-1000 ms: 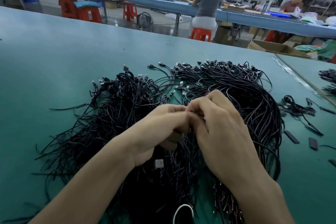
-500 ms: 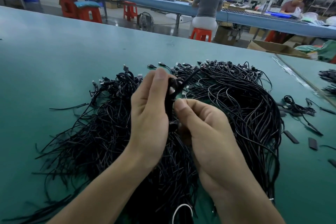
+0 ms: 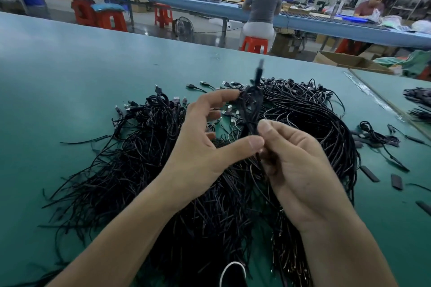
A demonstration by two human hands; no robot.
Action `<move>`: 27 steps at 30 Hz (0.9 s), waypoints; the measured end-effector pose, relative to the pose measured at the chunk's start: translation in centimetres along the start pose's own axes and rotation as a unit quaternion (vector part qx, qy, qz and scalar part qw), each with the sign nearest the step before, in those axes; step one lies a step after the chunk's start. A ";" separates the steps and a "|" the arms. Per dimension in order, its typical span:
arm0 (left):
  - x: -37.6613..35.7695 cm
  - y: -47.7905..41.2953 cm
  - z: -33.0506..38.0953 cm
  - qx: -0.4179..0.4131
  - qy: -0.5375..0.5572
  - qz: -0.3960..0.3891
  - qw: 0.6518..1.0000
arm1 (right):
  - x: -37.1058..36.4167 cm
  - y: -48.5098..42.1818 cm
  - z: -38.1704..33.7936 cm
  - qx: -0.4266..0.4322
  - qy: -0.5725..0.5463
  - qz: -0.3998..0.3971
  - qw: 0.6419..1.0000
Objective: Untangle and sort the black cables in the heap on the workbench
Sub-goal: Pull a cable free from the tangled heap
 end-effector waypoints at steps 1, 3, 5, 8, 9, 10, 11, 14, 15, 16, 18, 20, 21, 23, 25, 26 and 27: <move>0.2 -0.1 -0.3 0.008 -0.015 0.012 1.000 | 0.2 0.0 -0.2 0.012 0.013 0.006 1.000; 0.2 -0.2 -0.5 0.000 -0.008 0.030 1.000 | 0.2 -0.1 -0.4 0.033 0.043 0.004 0.999; 0.1 -0.2 -0.4 -0.026 0.019 0.035 0.999 | -0.3 -0.1 -0.3 0.045 0.071 -0.017 0.996; 0.3 -0.2 -0.7 -0.029 0.087 0.035 0.995 | -1.3 0.0 -0.1 0.048 0.095 -0.054 0.993; 0.5 -0.3 -0.8 -0.022 0.104 0.038 0.994 | -1.5 0.1 0.1 0.048 0.104 -0.063 0.991; 0.7 -0.4 -0.9 -0.013 0.113 0.043 0.993 | -1.7 0.1 0.3 0.045 0.109 -0.068 0.991; 0.9 -0.5 -1.0 -0.007 0.111 0.046 0.993 | -1.7 0.1 0.6 0.040 0.111 -0.069 0.991; 1.1 -0.8 -1.1 0.015 0.103 0.024 0.994 | -1.3 -0.2 1.2 0.027 0.120 -0.053 0.991; 0.9 -0.9 -1.2 0.025 0.115 0.008 0.993 | -1.0 -0.4 1.2 0.028 0.131 -0.041 0.990; 0.7 -0.9 -1.3 0.040 0.142 -0.010 0.989 | -0.7 -0.5 1.2 0.032 0.146 -0.028 0.988; 0.2 -0.8 -1.5 0.065 0.201 -0.038 0.977 | -0.1 -0.6 1.0 0.045 0.177 -0.002 0.983; -0.2 -0.6 -1.1 0.048 0.202 -0.064 0.976 | 0.2 -0.6 0.9 0.053 0.194 0.009 0.980; -0.5 -0.4 -0.8 0.038 0.185 -0.075 0.979 | 0.3 -0.7 1.0 0.054 0.200 0.014 0.978; -0.7 -0.2 -0.7 0.037 0.140 -0.075 0.987 | 0.6 -0.8 1.1 0.057 0.207 0.028 0.976; -0.6 -0.3 -1.0 0.049 0.071 -0.052 0.995 | 1.1 -0.8 1.0 0.068 0.203 0.051 0.975; -0.4 -0.3 -1.2 0.051 0.034 -0.042 0.997 | 1.3 -0.8 0.9 0.075 0.199 0.063 0.975; -0.3 -0.3 -1.5 0.049 -0.002 -0.031 0.998 | 1.5 -0.8 0.8 0.082 0.191 0.072 0.975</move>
Point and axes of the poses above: each hand's wrist, its own y-axis away from the middle knuckle, its own x-axis out of the back of the hand, z = x × y, the point moved 5 cm from there along -y, towards the middle knuckle, and after that the axes turned 8 degrees about -z, right-handed, at the moved point
